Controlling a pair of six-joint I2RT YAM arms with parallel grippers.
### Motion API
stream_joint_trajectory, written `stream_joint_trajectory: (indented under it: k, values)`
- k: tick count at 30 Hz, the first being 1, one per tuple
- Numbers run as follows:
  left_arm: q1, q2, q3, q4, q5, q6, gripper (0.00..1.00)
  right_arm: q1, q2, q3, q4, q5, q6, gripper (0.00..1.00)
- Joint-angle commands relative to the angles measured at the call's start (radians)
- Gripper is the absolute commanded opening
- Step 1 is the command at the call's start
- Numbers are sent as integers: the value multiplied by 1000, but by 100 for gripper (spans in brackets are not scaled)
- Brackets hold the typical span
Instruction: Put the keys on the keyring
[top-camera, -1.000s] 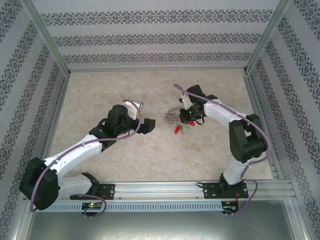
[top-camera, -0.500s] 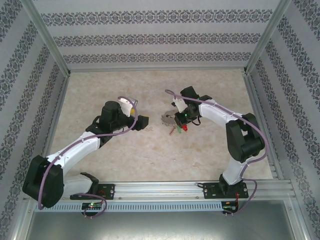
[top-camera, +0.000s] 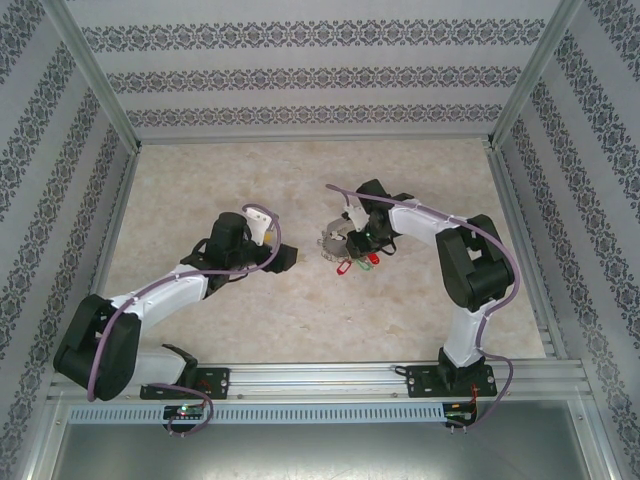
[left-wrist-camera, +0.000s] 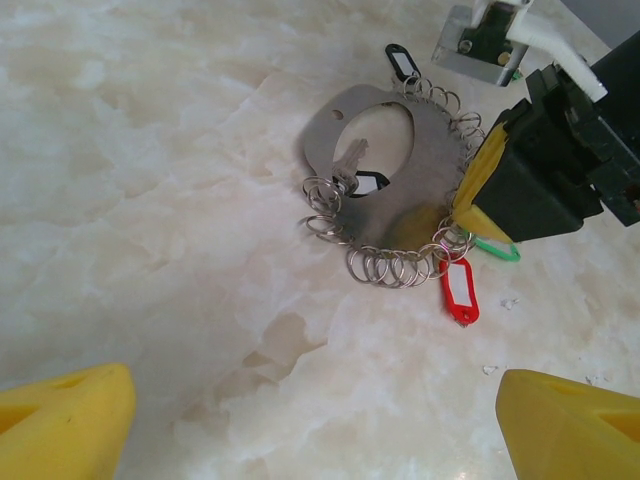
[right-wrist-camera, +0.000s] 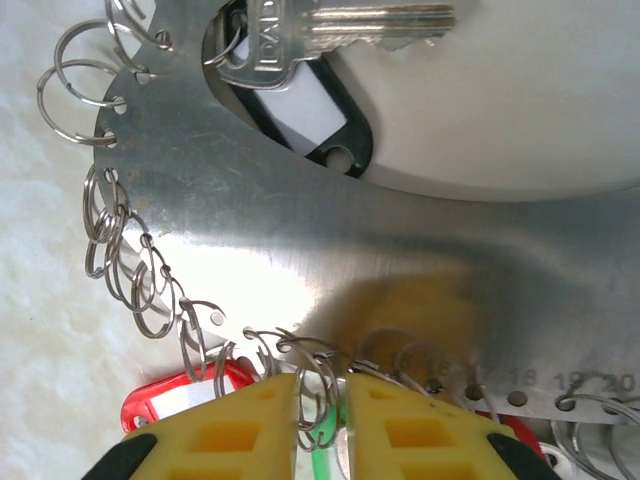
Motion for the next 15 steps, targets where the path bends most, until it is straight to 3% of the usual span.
stream_joint_trajectory:
  k: [1, 10, 15]
  values:
    - [14, 4, -28, 80, 1, -30, 93, -29, -16, 9, 7, -58, 26, 22]
    - [14, 8, -44, 89, -5, -36, 93, -49, -2, 9, 1, -95, 31, 17]
    - [14, 8, -46, 89, -5, -39, 93, -49, 13, 18, -17, -122, 35, 21]
